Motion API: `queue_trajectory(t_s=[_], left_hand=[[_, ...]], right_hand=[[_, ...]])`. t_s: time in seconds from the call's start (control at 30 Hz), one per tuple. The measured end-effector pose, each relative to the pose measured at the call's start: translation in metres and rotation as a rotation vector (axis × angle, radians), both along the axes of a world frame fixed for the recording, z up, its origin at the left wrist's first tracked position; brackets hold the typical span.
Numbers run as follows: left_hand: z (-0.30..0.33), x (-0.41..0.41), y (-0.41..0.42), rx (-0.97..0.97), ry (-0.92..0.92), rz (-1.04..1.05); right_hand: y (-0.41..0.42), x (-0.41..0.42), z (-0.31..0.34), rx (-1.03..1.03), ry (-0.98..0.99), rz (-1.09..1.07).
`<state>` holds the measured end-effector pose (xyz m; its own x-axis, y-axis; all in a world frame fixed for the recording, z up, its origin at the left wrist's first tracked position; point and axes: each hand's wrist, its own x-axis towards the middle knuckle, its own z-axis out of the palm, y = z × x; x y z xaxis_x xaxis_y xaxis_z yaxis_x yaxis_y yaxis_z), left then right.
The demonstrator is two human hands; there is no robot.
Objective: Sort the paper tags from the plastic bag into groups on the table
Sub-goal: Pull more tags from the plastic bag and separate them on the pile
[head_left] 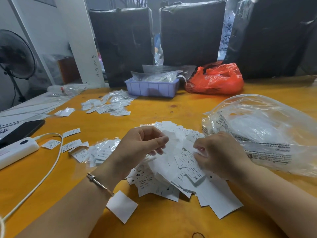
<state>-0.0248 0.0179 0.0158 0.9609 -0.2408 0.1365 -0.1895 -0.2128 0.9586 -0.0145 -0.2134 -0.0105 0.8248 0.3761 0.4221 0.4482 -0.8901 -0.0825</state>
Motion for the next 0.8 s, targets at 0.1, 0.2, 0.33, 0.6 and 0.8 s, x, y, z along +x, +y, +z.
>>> queue_trajectory(t_s=[0.1,0.2,0.33,0.6,0.8], left_hand=[[0.002,-0.002,-0.002,-0.002,0.019,-0.042],[0.003,-0.003,-0.004,-0.023,0.042,-0.070],[0.002,-0.004,-0.004,-0.032,0.056,-0.079],[0.000,-0.002,-0.002,0.004,0.051,-0.072],[0.000,-0.001,-0.002,0.008,0.047,-0.079]], right_hand=[[0.001,-0.003,0.002,0.055,0.024,0.002],[0.002,-0.004,0.003,0.079,0.014,0.017],[0.005,-0.003,0.001,-0.013,-0.017,0.008],[0.003,-0.007,0.006,0.712,0.100,-0.025],[-0.003,-0.011,0.022,1.336,0.467,0.129]])
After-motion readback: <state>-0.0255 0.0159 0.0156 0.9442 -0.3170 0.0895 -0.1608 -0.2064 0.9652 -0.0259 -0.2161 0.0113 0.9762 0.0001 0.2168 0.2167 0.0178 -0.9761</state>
